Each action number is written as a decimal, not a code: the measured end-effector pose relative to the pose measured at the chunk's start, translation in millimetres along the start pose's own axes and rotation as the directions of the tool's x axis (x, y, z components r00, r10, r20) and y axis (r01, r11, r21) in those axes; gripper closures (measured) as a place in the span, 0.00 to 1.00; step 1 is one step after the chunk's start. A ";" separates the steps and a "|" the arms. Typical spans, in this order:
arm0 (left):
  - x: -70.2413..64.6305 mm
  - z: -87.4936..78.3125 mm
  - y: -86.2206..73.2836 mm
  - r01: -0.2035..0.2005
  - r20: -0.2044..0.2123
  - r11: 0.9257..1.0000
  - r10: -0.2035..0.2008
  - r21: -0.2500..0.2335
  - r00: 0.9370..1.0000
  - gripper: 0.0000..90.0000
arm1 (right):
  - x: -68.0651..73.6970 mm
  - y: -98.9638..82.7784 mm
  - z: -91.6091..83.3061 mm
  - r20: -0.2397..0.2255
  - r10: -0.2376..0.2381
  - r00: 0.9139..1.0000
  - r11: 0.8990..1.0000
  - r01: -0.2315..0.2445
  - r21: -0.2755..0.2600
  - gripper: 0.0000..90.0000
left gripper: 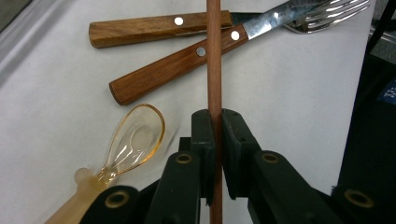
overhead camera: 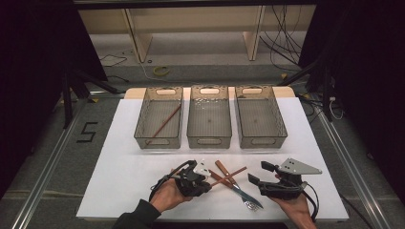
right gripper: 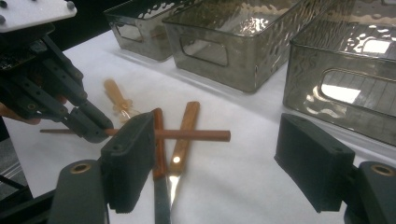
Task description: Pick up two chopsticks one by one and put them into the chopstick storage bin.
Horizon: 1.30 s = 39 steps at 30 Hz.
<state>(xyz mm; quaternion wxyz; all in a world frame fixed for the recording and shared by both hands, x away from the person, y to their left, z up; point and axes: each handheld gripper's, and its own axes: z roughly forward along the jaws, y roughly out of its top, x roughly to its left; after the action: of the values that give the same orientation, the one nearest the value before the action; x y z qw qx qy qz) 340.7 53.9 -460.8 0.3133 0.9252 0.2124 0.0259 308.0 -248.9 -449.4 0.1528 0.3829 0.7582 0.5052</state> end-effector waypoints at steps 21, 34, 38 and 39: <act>34.9 -46.4 -1.2 0.075 -0.062 0.991 -0.082 -0.110 0.995 0.93 | -0.4 -0.2 0.8 0.000 0.004 1.000 1.000 -0.004 0.001 0.32; 73.0 -87.4 -7.2 0.145 -0.136 0.965 -0.177 -0.217 0.975 0.93 | -0.5 0.0 0.7 0.001 0.005 1.000 1.000 -0.005 0.000 0.32; 84.0 -98.1 -4.1 0.152 -0.159 0.959 -0.193 -0.241 0.968 0.93 | -0.9 -0.1 0.9 0.000 0.006 1.000 1.000 -0.006 0.001 0.32; 86.8 -100.4 -3.4 0.156 -0.163 0.956 -0.200 -0.246 0.966 0.93 | -0.9 0.0 0.9 0.000 0.005 1.000 1.000 -0.005 0.001 0.32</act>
<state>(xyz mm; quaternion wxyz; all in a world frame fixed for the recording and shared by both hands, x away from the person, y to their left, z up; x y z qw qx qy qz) 400.1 149.0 -389.7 0.3988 0.8529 0.3190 0.1085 309.1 -249.0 -449.9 0.1512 0.3850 0.7573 0.5054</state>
